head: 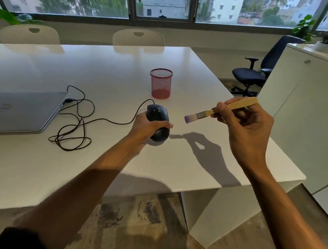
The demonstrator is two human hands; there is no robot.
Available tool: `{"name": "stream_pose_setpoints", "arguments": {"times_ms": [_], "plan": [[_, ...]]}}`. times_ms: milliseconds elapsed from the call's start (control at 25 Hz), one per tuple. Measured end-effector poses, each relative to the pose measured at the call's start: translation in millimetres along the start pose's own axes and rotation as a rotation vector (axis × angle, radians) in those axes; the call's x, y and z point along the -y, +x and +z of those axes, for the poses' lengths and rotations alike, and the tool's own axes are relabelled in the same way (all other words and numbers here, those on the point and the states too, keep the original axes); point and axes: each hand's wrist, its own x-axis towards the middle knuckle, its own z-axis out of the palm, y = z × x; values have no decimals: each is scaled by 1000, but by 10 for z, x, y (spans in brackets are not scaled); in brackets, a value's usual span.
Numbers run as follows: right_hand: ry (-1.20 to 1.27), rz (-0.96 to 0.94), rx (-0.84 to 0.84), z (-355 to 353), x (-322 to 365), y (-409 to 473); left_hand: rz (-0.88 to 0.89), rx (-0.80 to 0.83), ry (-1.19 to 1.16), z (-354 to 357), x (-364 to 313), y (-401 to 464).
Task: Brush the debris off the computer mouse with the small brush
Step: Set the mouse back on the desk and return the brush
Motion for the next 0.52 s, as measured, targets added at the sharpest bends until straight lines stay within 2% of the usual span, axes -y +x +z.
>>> {"name": "stream_pose_setpoints", "arguments": {"times_ms": [200,520], "plan": [[-19,10,2,132,-149,182,39,27,80,-43,30,366],[-3,4,76,212,-297,531,87,-113,292,4,50,629]]}}
